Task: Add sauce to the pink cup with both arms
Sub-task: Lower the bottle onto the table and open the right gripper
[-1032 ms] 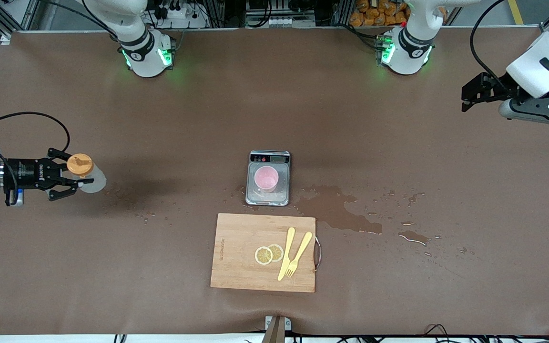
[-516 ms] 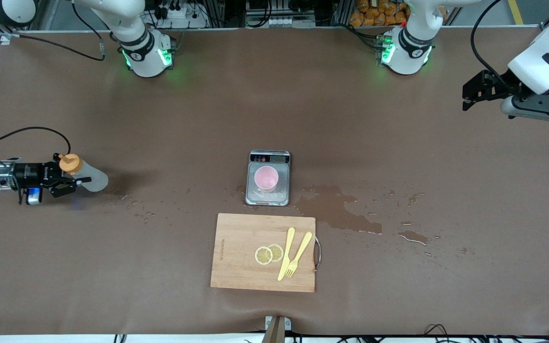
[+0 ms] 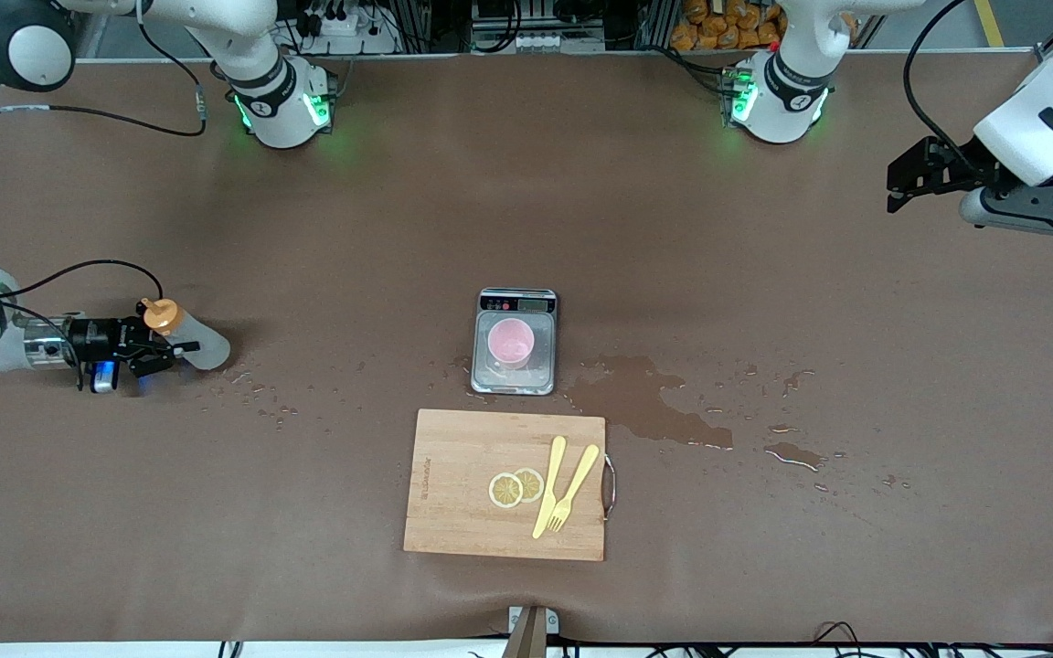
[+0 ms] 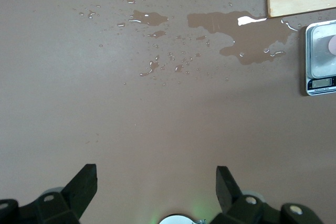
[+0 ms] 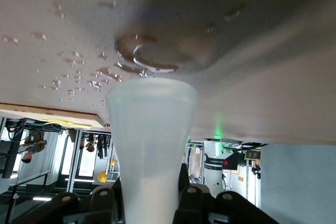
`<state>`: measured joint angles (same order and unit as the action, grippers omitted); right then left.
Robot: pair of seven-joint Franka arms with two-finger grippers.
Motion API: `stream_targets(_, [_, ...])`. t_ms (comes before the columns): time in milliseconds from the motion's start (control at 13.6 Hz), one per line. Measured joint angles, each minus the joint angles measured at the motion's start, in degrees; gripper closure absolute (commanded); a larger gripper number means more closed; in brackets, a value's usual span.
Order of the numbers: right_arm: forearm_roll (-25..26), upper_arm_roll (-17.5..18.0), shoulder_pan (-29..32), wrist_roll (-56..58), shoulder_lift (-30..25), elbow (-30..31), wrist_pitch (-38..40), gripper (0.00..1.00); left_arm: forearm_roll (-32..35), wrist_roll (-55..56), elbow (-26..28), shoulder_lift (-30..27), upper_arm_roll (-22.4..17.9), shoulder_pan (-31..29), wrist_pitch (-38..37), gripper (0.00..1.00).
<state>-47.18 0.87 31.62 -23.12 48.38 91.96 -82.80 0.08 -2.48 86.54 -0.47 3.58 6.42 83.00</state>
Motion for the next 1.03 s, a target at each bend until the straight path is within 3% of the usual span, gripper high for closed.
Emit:
stream_targets(147, [0.1,0.0,0.3,0.3,0.1,0.0,-1.1,1.0,0.0,0.0,0.0,0.0,-0.3,0.0,0.0,0.0])
stream_targets(295, [0.2,0.0,0.5,0.5,0.1,-0.1,-2.0,0.82,0.0,0.0,0.0,0.0,-0.5,-0.1,0.0,0.0])
stream_targets(442, [0.2,-0.1,0.7,1.9,0.2,-0.1,-2.4,0.0,0.0,0.0,0.0,0.0,-0.6,-0.1,0.0,0.0])
stream_targets(1032, [2.9,-0.1,0.7,4.3,0.2,-4.7,-3.1,0.0,0.0,0.1,-0.1,0.0,-0.8,0.0,0.0,0.0])
